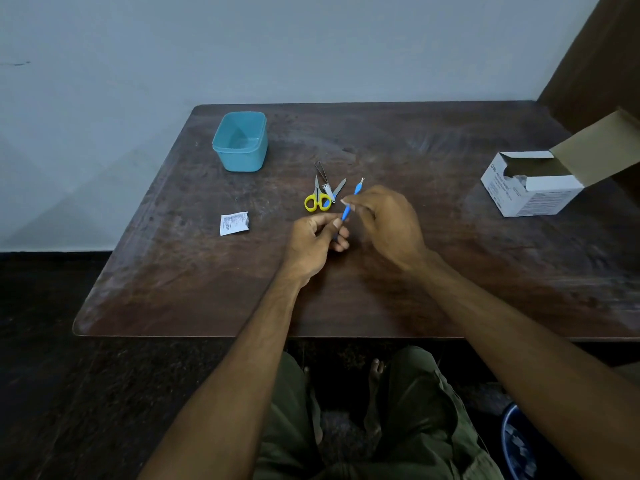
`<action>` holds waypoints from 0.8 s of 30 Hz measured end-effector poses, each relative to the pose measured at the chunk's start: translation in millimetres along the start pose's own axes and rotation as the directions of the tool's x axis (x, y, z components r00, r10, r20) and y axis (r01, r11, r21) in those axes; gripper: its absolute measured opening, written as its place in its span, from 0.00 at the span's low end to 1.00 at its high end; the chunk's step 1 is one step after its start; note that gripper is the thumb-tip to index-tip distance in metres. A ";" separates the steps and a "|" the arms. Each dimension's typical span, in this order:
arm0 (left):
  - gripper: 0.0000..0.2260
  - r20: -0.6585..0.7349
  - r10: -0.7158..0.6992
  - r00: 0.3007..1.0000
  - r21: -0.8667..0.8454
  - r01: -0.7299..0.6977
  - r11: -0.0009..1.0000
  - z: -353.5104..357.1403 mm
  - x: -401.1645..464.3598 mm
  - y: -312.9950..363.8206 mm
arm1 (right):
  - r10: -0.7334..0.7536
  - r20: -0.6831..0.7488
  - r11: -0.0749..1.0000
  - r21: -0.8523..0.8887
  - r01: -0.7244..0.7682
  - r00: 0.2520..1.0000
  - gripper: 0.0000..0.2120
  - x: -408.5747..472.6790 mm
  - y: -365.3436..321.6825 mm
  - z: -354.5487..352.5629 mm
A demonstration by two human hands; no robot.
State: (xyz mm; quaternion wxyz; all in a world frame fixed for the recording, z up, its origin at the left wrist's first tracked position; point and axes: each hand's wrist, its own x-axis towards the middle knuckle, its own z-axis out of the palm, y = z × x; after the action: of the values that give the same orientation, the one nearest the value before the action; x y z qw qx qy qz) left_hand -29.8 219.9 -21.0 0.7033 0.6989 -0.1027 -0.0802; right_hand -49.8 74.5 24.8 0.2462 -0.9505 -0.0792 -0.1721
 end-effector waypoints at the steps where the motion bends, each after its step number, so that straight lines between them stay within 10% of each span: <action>1: 0.09 0.002 -0.003 1.000 0.016 0.003 1.000 0.6 -0.3 0.1 | 0.038 -0.026 0.999 0.006 -0.038 0.999 0.13 5.4 3.4 -2.0; 24: 0.09 -0.039 0.021 0.999 0.071 -0.018 0.997 4.0 -1.1 0.6 | -0.060 -0.012 0.991 -0.124 0.058 0.998 0.15 0.3 8.0 -2.1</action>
State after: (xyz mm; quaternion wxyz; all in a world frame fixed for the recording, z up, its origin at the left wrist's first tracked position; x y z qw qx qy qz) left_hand -32.0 216.3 -20.4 0.6809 0.7236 -0.0982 -0.0557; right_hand -48.3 66.6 23.2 0.1825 -0.9597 -0.0945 -0.1915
